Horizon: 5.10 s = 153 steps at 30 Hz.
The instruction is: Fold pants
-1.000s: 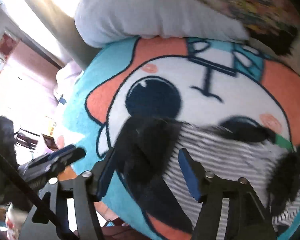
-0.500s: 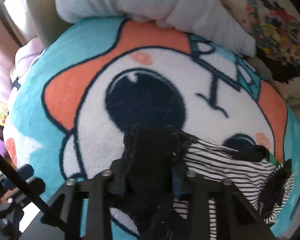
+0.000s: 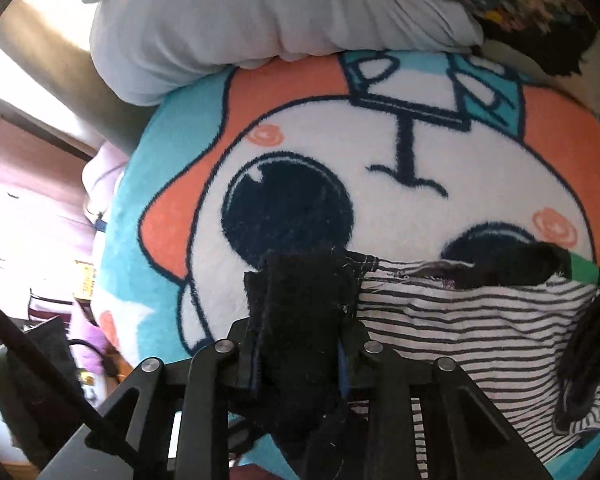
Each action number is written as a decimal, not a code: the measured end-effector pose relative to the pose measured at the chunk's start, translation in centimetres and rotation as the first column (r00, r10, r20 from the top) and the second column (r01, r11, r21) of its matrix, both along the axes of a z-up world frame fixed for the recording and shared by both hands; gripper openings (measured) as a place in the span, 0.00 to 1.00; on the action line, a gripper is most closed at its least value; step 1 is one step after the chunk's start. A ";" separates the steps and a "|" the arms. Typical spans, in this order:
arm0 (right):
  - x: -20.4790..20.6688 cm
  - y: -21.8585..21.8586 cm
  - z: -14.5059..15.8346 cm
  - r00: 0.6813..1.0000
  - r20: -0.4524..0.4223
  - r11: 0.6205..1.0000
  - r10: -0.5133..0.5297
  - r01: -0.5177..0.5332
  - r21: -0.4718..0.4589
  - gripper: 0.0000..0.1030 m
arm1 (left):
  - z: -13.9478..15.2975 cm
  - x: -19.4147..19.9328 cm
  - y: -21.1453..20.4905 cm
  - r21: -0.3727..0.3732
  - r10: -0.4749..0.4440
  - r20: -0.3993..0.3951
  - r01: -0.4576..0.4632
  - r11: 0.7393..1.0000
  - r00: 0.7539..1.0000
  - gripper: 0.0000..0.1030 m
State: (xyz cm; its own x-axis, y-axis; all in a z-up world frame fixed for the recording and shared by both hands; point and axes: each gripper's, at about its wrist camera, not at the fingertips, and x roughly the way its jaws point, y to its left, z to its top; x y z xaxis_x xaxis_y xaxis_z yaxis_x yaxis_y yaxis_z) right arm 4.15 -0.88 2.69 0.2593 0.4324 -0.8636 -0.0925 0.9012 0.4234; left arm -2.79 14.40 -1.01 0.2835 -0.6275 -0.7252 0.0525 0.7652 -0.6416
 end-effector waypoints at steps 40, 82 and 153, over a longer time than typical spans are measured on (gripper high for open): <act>-9.5 -33.1 1.8 0.882 0.137 0.890 -0.451 0.433 0.141 0.49 | 7.8 -2.8 -22.0 0.089 -0.246 0.071 0.240 0.967 0.967 0.37; -11.5 -32.0 -2.6 0.891 0.041 0.886 -0.451 0.442 0.141 0.58 | 6.0 -1.0 -20.0 0.557 -0.194 0.138 0.086 0.826 0.971 0.40; -5.0 -24.1 4.4 0.886 0.285 0.925 -0.367 0.314 0.215 0.41 | 6.5 6.6 -14.5 0.130 -0.089 0.090 0.077 0.989 0.992 0.34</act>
